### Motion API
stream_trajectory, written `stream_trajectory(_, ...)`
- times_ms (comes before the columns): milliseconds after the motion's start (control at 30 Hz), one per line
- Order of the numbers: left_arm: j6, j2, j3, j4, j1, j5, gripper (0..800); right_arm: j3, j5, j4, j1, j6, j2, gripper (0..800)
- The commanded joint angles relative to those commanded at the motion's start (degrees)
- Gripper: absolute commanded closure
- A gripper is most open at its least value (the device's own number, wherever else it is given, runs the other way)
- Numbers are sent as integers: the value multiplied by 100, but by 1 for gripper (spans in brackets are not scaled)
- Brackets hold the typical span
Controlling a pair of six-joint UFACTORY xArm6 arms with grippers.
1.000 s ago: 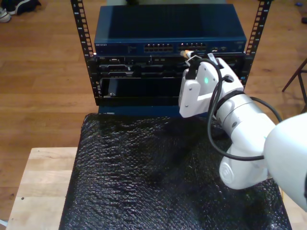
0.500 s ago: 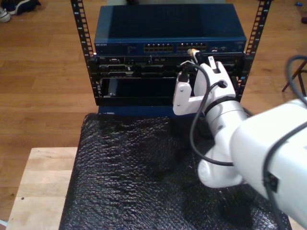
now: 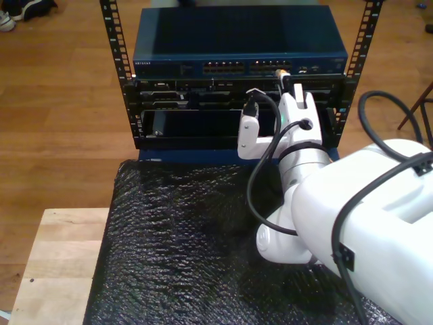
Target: Grab the cable and plug it in
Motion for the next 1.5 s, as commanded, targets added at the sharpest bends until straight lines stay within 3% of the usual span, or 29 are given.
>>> stream_trajectory(433,0,0,0,0,0,0,1,-615,-457,624,0,-9,677,800)
stream_trajectory(1500,0,0,0,0,0,0,1,-1890,-431,651,-246,-105,1723,800)
